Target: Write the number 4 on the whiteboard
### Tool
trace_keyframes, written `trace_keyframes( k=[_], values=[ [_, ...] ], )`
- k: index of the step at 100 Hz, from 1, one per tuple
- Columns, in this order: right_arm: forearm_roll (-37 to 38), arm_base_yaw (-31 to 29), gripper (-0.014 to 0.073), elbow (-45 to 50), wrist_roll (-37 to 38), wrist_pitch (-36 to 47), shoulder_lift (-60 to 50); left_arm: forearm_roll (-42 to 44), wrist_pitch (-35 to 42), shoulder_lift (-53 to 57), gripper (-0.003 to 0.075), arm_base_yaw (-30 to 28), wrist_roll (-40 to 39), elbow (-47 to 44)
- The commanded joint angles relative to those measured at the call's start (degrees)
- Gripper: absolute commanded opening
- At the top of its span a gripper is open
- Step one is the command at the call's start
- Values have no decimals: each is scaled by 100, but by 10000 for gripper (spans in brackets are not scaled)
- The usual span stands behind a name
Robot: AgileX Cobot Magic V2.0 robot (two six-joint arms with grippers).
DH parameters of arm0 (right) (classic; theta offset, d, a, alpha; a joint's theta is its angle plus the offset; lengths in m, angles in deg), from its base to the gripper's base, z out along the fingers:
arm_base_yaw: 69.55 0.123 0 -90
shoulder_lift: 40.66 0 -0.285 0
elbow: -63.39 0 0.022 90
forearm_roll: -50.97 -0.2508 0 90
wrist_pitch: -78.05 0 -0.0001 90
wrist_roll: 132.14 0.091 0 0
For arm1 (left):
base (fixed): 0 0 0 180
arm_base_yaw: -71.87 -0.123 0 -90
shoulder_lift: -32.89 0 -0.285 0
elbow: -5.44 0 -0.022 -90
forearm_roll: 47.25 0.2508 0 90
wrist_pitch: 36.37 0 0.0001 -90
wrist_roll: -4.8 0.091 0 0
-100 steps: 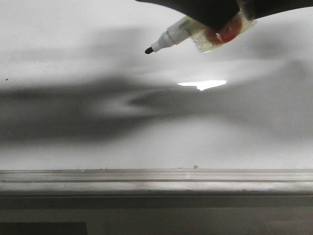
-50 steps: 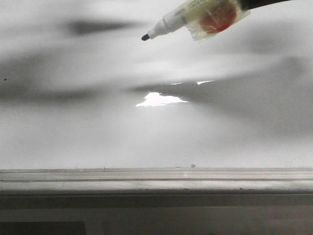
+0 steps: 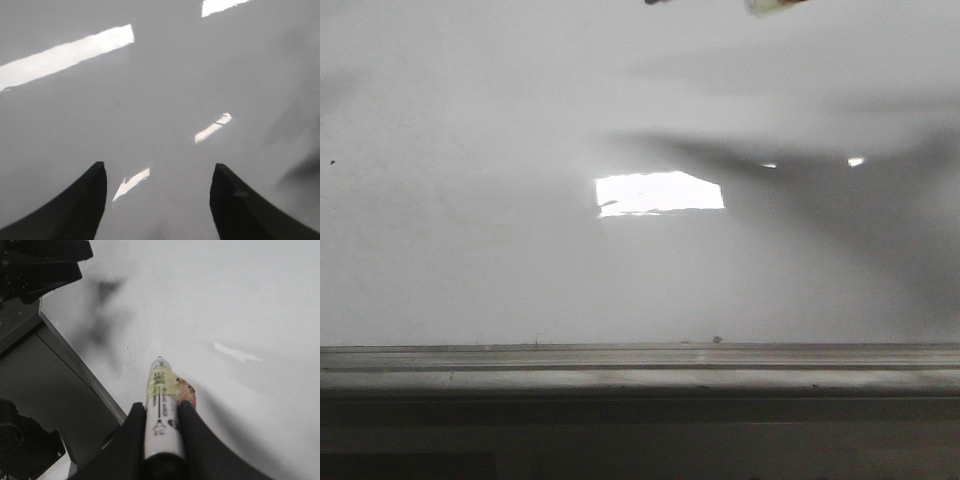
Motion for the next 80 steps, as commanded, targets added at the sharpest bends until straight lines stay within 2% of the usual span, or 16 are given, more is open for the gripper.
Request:
trace_keyframes(
  k=[1,10,28,57,80],
  values=[
    [-680,122,-61,-143,-366,112,192,-628,132,244,406,-144,143,-87],
    [-834,318,-61,-143,-572,340,429,-603,143,275,406,-133,152,-125],
    [-983,741,-61,-143,-893,1319,593,-603,172,275,406,-133,152,-125],
    [-1072,789,-61,-143,-1048,1803,709,-625,234,275,406,-133,156,-125],
    [-927,789,-61,-143,-1048,1490,949,-625,242,275,406,-133,156,-125]
  ],
)
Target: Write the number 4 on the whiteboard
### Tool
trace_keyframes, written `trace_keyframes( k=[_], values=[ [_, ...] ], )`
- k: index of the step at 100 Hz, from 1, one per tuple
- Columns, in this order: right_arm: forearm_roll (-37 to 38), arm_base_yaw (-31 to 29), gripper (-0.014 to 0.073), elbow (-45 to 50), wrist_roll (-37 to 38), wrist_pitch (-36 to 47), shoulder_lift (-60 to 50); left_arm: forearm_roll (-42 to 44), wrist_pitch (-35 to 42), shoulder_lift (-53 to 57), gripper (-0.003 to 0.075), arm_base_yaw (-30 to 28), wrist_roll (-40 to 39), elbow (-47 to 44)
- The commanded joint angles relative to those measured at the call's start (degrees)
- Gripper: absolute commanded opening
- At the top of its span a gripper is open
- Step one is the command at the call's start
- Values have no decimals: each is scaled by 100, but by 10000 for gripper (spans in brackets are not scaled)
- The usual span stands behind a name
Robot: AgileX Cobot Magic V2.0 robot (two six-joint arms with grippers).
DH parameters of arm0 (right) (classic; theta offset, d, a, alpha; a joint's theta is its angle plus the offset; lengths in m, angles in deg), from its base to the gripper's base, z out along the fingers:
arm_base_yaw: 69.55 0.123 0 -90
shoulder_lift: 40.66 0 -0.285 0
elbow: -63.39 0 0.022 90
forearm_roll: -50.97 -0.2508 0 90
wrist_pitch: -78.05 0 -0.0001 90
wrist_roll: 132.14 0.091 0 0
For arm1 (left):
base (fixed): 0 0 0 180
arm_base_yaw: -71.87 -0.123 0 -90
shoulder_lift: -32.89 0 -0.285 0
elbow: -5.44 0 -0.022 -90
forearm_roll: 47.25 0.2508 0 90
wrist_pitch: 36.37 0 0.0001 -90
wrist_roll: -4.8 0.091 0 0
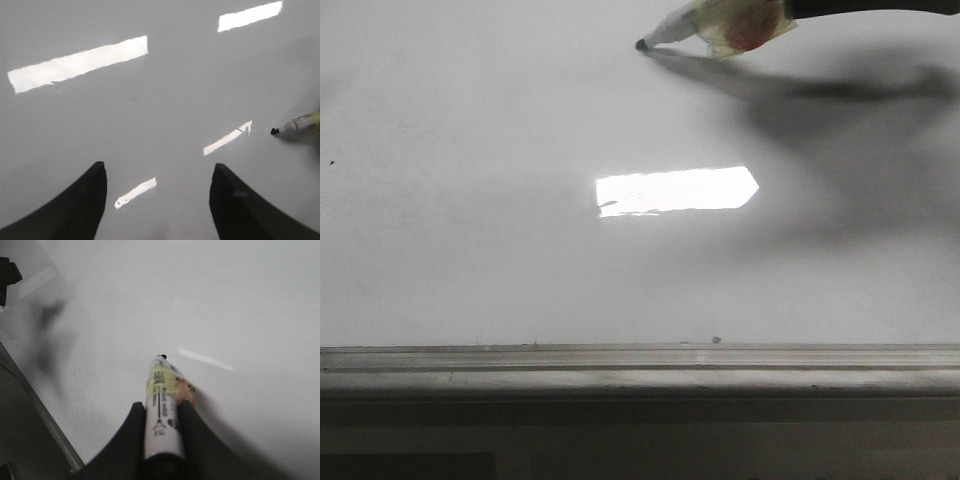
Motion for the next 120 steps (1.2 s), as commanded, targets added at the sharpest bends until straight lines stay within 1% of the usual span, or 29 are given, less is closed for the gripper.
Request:
trace_keyframes(
  k=[1,12,26,37,44,51,57,58,64,67,75,83,90,102,110,120],
  values=[
    [-76,-1,-61,-152,-91,-118,84,-345,80,58,406,-8,-6,146],
    [92,2,-61,-152,-14,-425,173,-360,80,58,406,-8,-6,146],
    [333,2,-61,-152,134,-403,173,-390,80,58,406,-8,-6,146],
    [480,2,-52,-152,425,-22,41,-396,80,58,406,-8,-6,146],
    [725,-10,-52,-152,661,234,-138,-396,80,58,406,-8,-6,146],
    [1092,-10,-52,-152,988,422,-360,-409,80,58,406,-8,-6,146],
    [1723,-20,-52,-152,1508,473,-545,-409,80,58,406,-8,-6,146],
    [1723,-20,-52,-152,1574,484,-566,-409,80,58,406,-8,-6,146],
    [2408,-20,-52,-152,2136,470,-724,-409,80,58,406,-8,-6,146],
    [2540,-20,-52,-152,2268,437,-788,-409,80,58,406,-8,-6,146],
    [2432,-20,-53,-152,2191,289,-972,-422,80,58,406,-8,-6,146],
    [1874,-7,-53,-152,1734,103,-1076,-434,80,58,406,-8,-6,146],
    [1536,-7,-53,-152,1602,115,-1082,-446,80,58,406,-8,-6,146],
    [1298,-7,-53,-152,1428,280,-906,-485,80,58,406,-8,-6,146],
    [958,-7,-53,-152,1042,246,-755,-495,80,58,406,-8,-6,146],
    [343,-7,-53,-161,516,234,-596,-508,80,58,406,-8,-6,146]
  ],
)
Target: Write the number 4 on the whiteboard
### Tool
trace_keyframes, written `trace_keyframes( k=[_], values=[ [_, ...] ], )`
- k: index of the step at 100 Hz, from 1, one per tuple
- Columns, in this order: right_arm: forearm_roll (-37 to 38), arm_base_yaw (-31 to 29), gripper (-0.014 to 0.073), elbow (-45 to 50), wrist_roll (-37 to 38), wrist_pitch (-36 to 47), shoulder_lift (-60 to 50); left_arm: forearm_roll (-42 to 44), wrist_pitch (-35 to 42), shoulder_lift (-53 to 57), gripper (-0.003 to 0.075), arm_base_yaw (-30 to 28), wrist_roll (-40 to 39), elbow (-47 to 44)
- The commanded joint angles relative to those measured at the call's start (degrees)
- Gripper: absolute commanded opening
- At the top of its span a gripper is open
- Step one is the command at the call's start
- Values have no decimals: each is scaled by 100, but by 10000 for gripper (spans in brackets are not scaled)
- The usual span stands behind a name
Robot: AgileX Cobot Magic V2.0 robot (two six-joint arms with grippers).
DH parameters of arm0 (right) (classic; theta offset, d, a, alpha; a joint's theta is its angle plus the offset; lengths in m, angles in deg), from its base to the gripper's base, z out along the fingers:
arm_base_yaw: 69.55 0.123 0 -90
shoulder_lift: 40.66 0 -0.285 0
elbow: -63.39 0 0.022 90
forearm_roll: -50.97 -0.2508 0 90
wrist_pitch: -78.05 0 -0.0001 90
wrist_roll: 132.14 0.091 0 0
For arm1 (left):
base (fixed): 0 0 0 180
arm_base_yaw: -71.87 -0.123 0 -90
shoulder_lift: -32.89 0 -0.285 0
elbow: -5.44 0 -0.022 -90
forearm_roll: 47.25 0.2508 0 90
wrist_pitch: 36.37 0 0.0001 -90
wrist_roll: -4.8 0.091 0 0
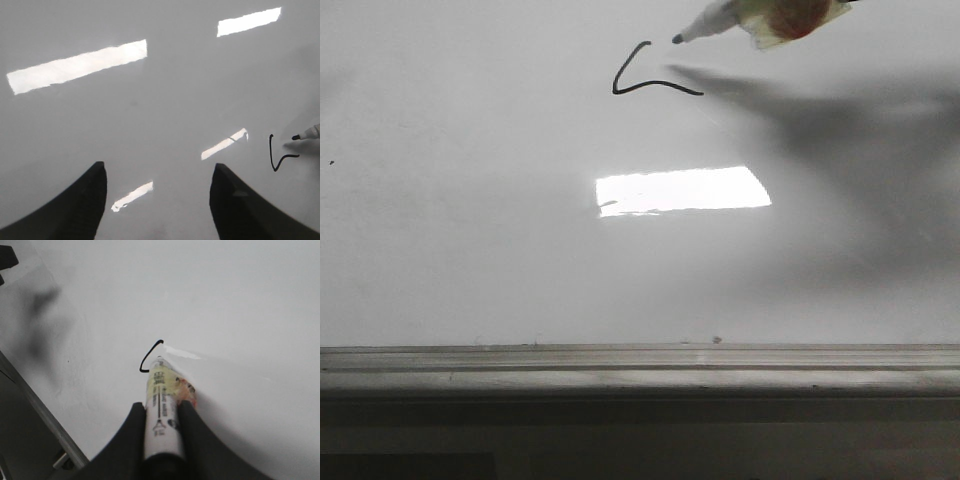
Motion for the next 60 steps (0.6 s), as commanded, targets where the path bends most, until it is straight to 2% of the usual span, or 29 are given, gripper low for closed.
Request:
trace_keyframes(
  k=[1,11,25,44,60],
  values=[
    [-791,-17,-53,-161,-559,71,96,-381,67,58,406,-8,-6,146],
    [-834,-17,-52,-173,-586,84,278,-402,67,58,406,-8,-6,146],
    [-524,-17,-52,-161,-494,-101,422,-402,67,58,406,-8,-6,146],
    [714,-17,-52,-148,451,-347,422,-402,67,58,406,-8,-6,146],
    [488,-17,-52,-160,392,-933,329,-415,51,58,406,-8,-6,146]
  ],
)
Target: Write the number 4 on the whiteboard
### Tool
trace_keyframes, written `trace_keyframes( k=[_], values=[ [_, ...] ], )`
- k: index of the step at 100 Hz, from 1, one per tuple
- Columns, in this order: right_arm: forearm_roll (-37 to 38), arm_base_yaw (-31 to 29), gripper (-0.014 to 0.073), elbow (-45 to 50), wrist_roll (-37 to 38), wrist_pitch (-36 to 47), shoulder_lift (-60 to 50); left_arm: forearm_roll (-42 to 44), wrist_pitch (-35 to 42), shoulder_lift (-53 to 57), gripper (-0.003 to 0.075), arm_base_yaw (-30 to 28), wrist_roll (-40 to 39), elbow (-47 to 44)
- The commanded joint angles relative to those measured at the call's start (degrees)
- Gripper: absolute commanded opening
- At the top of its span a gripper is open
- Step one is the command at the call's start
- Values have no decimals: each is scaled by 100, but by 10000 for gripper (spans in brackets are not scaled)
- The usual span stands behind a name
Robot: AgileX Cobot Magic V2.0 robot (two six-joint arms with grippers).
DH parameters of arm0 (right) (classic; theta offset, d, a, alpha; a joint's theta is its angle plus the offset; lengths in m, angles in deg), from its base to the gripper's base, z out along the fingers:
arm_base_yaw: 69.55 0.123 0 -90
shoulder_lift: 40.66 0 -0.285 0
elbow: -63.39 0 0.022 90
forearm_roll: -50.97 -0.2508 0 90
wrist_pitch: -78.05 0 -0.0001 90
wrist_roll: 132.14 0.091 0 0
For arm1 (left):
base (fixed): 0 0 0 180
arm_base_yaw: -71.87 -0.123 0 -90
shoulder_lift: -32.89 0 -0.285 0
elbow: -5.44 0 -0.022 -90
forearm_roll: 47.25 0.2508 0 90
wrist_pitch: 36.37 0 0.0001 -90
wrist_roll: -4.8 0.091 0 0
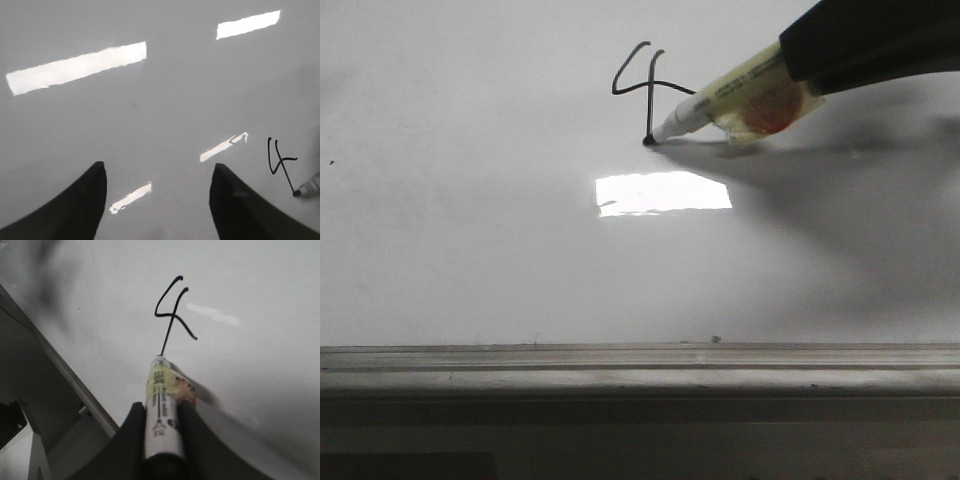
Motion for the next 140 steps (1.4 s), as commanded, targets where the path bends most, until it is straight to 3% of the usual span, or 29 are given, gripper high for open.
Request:
trace_keyframes(
  k=[1,18,43,79,96,112,126,140],
  values=[
    [-229,-17,-52,-160,-44,-236,-146,-363,32,58,406,2,-6,146],
    [-441,-17,-52,-264,-83,-400,-595,-566,-563,37,405,382,559,208],
    [-378,-17,-52,-892,132,-894,-470,-82,-669,-341,405,1845,849,479],
    [-298,-17,-52,-1185,219,-1599,-55,333,389,-1145,405,3735,849,1002],
    [-298,-17,-52,-1185,219,-1741,-43,590,607,-1564,405,4243,849,1222],
    [-288,-17,-52,-1185,219,-1796,-35,603,679,-1840,402,4378,849,1372],
    [-288,-17,-52,-1185,219,-1823,-35,632,692,-1901,321,4378,849,1415],
    [-276,-17,-52,-1185,219,-1836,-35,831,661,-1901,182,4378,849,1415]
  ],
)
